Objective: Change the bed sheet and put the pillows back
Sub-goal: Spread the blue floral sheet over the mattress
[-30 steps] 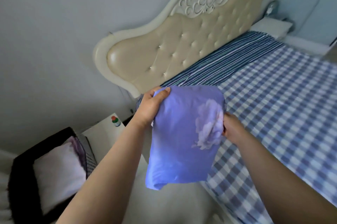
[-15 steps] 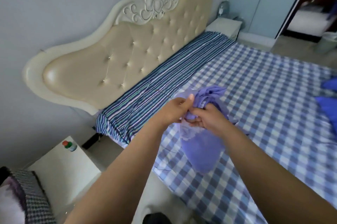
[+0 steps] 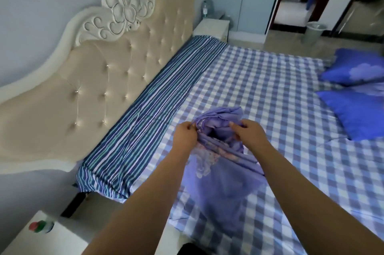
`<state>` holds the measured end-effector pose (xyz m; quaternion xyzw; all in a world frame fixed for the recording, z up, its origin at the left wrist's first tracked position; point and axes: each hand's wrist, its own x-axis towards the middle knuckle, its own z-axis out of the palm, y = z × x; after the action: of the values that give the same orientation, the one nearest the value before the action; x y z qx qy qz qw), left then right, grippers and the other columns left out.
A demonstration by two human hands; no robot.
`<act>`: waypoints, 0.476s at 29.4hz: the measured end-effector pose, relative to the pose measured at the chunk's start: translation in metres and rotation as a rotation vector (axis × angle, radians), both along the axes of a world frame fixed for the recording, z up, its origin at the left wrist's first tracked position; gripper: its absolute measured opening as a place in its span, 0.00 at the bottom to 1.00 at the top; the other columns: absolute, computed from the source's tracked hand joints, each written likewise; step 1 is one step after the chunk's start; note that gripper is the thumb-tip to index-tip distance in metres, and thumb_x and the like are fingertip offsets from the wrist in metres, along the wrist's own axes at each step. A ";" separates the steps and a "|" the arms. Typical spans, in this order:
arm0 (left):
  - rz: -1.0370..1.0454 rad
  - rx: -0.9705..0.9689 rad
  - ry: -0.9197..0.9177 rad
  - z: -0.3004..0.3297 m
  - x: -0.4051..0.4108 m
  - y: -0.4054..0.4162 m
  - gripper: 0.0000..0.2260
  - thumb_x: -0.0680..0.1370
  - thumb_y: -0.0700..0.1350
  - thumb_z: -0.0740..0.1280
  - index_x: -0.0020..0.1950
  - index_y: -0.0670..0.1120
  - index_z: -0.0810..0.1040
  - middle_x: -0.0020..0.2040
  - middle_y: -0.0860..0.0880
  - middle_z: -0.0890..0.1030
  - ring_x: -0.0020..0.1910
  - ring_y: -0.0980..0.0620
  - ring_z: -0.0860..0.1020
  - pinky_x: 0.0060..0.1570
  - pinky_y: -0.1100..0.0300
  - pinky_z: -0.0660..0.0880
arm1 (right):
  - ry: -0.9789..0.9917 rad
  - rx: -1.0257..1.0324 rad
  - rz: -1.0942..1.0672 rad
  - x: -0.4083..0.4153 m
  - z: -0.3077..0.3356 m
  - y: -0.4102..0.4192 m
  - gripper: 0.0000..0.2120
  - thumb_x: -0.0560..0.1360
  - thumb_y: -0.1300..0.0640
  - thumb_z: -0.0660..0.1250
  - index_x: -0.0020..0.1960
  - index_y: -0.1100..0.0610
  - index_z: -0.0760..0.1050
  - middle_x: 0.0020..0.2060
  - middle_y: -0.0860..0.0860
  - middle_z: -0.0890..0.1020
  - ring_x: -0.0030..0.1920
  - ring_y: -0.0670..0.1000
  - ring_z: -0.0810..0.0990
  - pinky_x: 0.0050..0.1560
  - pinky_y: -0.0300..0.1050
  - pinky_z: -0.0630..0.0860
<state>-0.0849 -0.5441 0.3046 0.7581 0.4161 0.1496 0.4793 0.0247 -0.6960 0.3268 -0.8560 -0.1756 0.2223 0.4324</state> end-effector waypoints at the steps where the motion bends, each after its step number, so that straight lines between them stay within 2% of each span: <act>1: 0.024 -0.008 -0.016 -0.003 0.004 0.014 0.16 0.79 0.37 0.59 0.31 0.44 0.66 0.28 0.48 0.67 0.28 0.51 0.65 0.33 0.58 0.61 | -0.075 -0.025 -0.057 0.005 -0.003 0.003 0.16 0.77 0.51 0.65 0.34 0.58 0.73 0.28 0.53 0.76 0.30 0.51 0.73 0.32 0.44 0.68; 3: 0.064 -0.001 -0.029 -0.006 0.006 0.039 0.13 0.79 0.36 0.57 0.34 0.41 0.70 0.30 0.46 0.70 0.32 0.47 0.67 0.32 0.58 0.62 | -0.165 -0.021 -0.132 0.010 -0.006 0.007 0.18 0.79 0.52 0.62 0.32 0.58 0.70 0.28 0.54 0.72 0.31 0.52 0.69 0.30 0.45 0.64; 6: 0.119 -0.007 0.015 -0.014 0.006 0.080 0.09 0.78 0.35 0.58 0.42 0.39 0.75 0.39 0.42 0.74 0.40 0.46 0.71 0.39 0.60 0.64 | -0.102 0.074 -0.284 0.011 -0.007 0.025 0.18 0.81 0.51 0.56 0.34 0.55 0.62 0.29 0.50 0.67 0.29 0.50 0.64 0.30 0.44 0.61; 9: 0.110 -0.017 0.116 -0.030 -0.001 0.117 0.13 0.76 0.31 0.59 0.33 0.44 0.67 0.41 0.35 0.74 0.43 0.40 0.74 0.42 0.56 0.65 | -0.003 0.239 -0.433 0.010 -0.008 0.039 0.17 0.82 0.49 0.55 0.38 0.57 0.63 0.29 0.52 0.63 0.29 0.50 0.60 0.30 0.44 0.60; 10: 0.088 -0.017 0.197 -0.034 -0.003 0.125 0.12 0.76 0.33 0.60 0.34 0.43 0.68 0.44 0.33 0.75 0.47 0.38 0.76 0.44 0.54 0.67 | 0.031 0.275 -0.475 0.010 -0.006 0.043 0.17 0.82 0.48 0.55 0.40 0.59 0.66 0.31 0.53 0.64 0.29 0.50 0.61 0.30 0.45 0.61; 11: 0.061 -0.017 0.286 -0.037 -0.006 0.132 0.05 0.77 0.35 0.62 0.41 0.40 0.72 0.48 0.31 0.75 0.54 0.36 0.76 0.48 0.53 0.69 | 0.081 0.309 -0.506 0.010 -0.003 0.048 0.17 0.81 0.48 0.55 0.44 0.61 0.70 0.33 0.55 0.67 0.30 0.51 0.63 0.31 0.46 0.64; 12: 0.068 0.002 0.374 -0.040 -0.006 0.136 0.07 0.77 0.38 0.63 0.52 0.36 0.73 0.56 0.31 0.74 0.60 0.36 0.73 0.54 0.51 0.70 | 0.138 0.340 -0.511 0.010 0.000 0.053 0.17 0.81 0.47 0.56 0.49 0.61 0.73 0.36 0.57 0.70 0.33 0.53 0.68 0.34 0.48 0.69; 13: 0.095 0.043 0.429 -0.042 -0.005 0.139 0.16 0.77 0.40 0.63 0.63 0.36 0.68 0.63 0.32 0.70 0.64 0.35 0.69 0.59 0.48 0.68 | 0.189 0.363 -0.492 0.011 0.004 0.058 0.17 0.81 0.47 0.58 0.51 0.60 0.75 0.39 0.59 0.74 0.37 0.55 0.72 0.39 0.51 0.74; 14: 0.094 0.109 0.393 -0.036 -0.002 0.138 0.23 0.77 0.42 0.64 0.70 0.38 0.64 0.68 0.35 0.66 0.67 0.35 0.66 0.62 0.47 0.66 | 0.228 0.375 -0.456 0.011 0.007 0.063 0.15 0.80 0.48 0.59 0.51 0.59 0.77 0.41 0.60 0.77 0.41 0.57 0.75 0.44 0.54 0.77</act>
<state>-0.0870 -0.4063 0.2684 0.7772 0.5277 0.0433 0.3400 0.0357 -0.6330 0.3336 -0.7483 0.0325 0.1777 0.6382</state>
